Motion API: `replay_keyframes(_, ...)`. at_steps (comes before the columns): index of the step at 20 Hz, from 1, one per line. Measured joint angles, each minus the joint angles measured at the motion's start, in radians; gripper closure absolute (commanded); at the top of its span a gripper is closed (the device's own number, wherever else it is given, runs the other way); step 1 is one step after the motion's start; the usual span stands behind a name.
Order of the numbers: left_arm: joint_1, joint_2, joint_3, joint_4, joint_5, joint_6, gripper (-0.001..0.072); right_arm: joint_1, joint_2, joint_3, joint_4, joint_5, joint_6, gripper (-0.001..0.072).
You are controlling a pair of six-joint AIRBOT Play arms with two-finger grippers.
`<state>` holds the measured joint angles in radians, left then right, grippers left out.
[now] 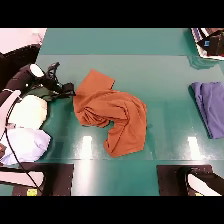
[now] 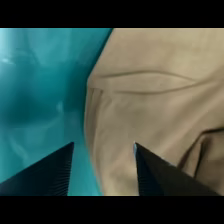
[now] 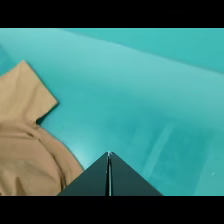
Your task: Fold the shirts.
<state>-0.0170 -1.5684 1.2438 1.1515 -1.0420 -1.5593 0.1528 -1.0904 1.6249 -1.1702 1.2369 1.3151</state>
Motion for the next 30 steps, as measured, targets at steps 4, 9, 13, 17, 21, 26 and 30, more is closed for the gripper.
replay_keyframes(4, -0.012, -0.045, -0.006, -0.063, 0.050, 0.022, 0.0683, 0.000, -0.018, 0.000, 0.000, 0.021, 0.002, 0.0694)
replay_keyframes(9, -0.013, -0.056, 0.101, -0.073, 0.033, 0.042, 0.0683, 0.000, -0.022, -0.115, -0.002, 0.111, 0.045, 0.0693)
replay_keyframes(13, -0.013, -0.058, 0.222, -0.068, -0.029, 0.065, 0.0683, 0.000, -0.026, -0.394, 0.007, 0.116, 0.091, 0.0247)
replay_keyframes(17, -0.013, -0.059, 0.273, -0.062, -0.060, 0.072, 0.0682, 0.014, -0.088, -0.680, 0.108, 0.040, 0.084, 0.0269)
replay_keyframes(21, -0.013, -0.059, 0.288, -0.061, -0.071, 0.075, 0.0682, 0.080, -0.206, -0.806, 0.266, -0.067, 0.011, 0.0293)
replay_keyframes(26, -0.014, -0.059, 0.292, -0.059, -0.085, 0.076, 0.0685, 0.150, -0.311, -0.763, 0.333, -0.137, -0.035, 0.0694)
replay_keyframes(30, -0.014, -0.004, 0.295, -0.043, -0.087, 0.076, 0.0684, 0.167, -0.292, -0.644, 0.265, -0.147, -0.048, 0.0695)
